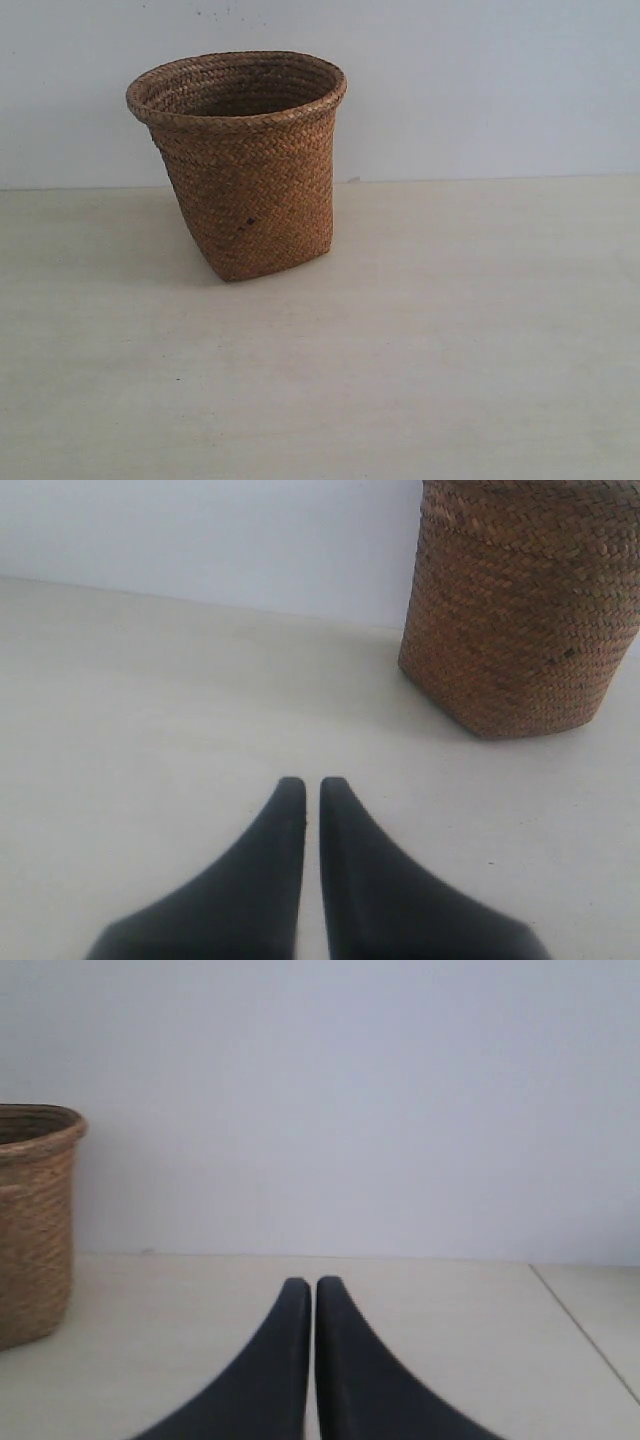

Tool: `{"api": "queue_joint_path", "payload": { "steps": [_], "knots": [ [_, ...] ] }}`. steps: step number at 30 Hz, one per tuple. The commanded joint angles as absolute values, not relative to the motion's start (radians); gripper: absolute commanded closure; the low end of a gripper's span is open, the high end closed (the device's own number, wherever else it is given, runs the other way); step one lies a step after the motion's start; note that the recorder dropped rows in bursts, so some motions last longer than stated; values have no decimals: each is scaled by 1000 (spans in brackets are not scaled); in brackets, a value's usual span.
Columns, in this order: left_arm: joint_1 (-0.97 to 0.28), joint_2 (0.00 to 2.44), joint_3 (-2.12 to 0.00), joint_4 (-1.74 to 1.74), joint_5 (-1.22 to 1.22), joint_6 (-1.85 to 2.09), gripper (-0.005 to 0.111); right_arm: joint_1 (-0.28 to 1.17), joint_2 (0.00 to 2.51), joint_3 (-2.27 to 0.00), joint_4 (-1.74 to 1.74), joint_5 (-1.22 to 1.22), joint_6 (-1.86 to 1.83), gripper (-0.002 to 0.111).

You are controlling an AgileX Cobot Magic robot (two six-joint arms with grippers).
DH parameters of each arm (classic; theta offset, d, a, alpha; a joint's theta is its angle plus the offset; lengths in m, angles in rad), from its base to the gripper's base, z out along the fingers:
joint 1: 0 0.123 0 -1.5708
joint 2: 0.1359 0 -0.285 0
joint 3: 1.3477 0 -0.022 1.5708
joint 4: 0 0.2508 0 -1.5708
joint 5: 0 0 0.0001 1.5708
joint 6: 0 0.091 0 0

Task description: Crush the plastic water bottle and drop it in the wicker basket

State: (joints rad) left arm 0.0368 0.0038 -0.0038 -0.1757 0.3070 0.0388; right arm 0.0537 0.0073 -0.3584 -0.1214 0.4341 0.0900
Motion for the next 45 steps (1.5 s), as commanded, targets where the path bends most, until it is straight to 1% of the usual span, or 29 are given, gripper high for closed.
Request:
{"api": "queue_joint_path", "payload": {
  "steps": [1,4,9,11,14,17,20,22,37,45],
  "knots": [
    [40,0,0,-176,305,46,102,-36,0,-289,-126,397,61,108],
    [40,0,0,-176,305,46,102,-41,0,-191,-128,321,49,108],
    [40,0,0,-176,305,46,102,-39,0,-9,-113,96,52,108],
    [40,0,0,-176,305,46,102,-39,0,0,-110,77,54,108],
    [40,0,0,-176,305,46,102,-31,0,0,-93,121,54,108],
    [40,0,0,-176,305,46,102,11,0,0,-93,146,54,108],
    [40,0,0,-176,305,46,102,101,0,0,-93,245,41,108],
    [40,0,0,-176,305,46,102,123,0,0,-86,333,43,108],
    [40,0,0,-176,305,46,102,123,0,0,-90,335,-57,108],
    [40,0,0,-176,308,46,102,123,0,0,6,338,-21,108]
  ]
}}
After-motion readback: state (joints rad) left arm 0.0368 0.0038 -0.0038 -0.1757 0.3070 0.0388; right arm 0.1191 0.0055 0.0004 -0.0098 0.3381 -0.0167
